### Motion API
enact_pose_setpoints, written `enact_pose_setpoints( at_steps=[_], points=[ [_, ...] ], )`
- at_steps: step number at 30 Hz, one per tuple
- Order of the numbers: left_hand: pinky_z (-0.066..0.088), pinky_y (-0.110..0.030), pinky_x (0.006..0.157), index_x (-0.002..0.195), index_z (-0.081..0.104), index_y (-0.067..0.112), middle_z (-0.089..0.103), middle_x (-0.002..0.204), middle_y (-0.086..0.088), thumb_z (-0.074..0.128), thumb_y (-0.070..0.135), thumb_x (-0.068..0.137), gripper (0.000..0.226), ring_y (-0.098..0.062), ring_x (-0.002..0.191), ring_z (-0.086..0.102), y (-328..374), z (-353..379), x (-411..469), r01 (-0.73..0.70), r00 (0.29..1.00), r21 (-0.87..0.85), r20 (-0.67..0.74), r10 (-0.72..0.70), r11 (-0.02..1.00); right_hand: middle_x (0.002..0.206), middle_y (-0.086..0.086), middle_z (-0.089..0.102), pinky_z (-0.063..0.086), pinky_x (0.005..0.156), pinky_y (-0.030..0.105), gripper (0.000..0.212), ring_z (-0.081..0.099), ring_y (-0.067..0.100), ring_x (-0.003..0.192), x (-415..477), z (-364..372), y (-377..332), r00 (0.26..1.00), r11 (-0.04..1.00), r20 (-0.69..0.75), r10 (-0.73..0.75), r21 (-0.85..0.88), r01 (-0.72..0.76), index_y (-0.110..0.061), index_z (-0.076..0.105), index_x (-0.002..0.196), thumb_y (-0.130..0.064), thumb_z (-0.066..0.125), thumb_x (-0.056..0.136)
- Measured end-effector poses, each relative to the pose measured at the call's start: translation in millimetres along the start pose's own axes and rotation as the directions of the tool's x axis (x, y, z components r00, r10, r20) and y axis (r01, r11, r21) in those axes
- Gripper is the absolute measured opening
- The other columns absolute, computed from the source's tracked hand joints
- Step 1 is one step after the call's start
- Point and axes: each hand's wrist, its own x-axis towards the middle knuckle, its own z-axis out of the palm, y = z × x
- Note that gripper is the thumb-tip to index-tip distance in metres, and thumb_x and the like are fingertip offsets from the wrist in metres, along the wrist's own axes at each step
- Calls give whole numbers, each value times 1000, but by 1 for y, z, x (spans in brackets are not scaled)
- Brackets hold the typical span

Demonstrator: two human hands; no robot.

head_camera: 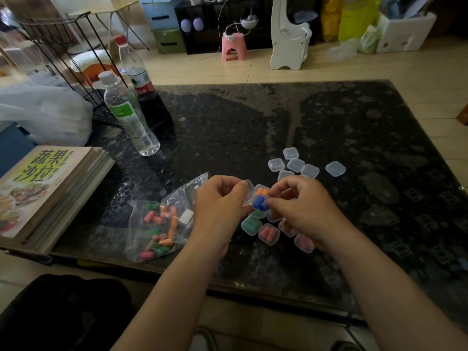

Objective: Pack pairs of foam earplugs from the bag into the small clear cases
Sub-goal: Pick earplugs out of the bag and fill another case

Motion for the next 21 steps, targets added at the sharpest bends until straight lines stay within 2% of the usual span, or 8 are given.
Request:
enact_pose_setpoints(
  at_steps=[5,10,13,15,17,21],
  points=[
    [64,-45,81,96,69,16,71,98,-10,70,12,94,4,-25,94,74,0,0,-2,-26,999,32,23,25,999,89,0,72,51,49,16,10,73,12,77,-1,1,-3,999,999,-8,32,20,-32,-21,66,93,-19,76,89],
    [62,-41,87,101,72,24,74,100,-2,75,20,91,12,-19,96,74,1,-1,-4,-92,985,82,153,78,992,88,4,73,56,53,19,5,74,12,70,-2,1,-3,998,996,-5,60,72,-60,-17,67,94,-16,72,92],
    [62,-32,81,100,72,29,73,98,7,78,12,88,22,-13,93,74,-2,-1,-5,-132,973,113,205,106,985,82,6,75,63,61,29,5,75,15,70,-3,1,-3,998,990,-4,59,132,-58,-13,69,91,-16,74,91],
    [62,-30,77,99,71,29,73,93,12,77,3,87,30,-9,88,75,-3,0,-5,-137,970,115,215,110,984,80,7,75,63,63,31,4,75,16,69,-3,1,-3,998,987,0,59,150,-58,-11,70,91,-12,73,91],
    [63,-31,78,99,70,29,74,92,14,77,-5,85,38,-8,89,75,-3,0,-4,-140,969,117,218,113,983,81,6,75,63,64,31,3,76,15,70,-3,1,-4,998,986,11,62,152,-63,-12,70,91,-11,72,92],
    [63,-39,86,102,67,32,71,103,9,73,-11,82,47,-10,97,73,-4,-1,-3,-200,963,197,222,155,960,74,3,76,63,63,31,8,76,14,68,-2,3,-6,994,971,18,109,211,-110,-12,70,94,-15,64,98]
  ],
)
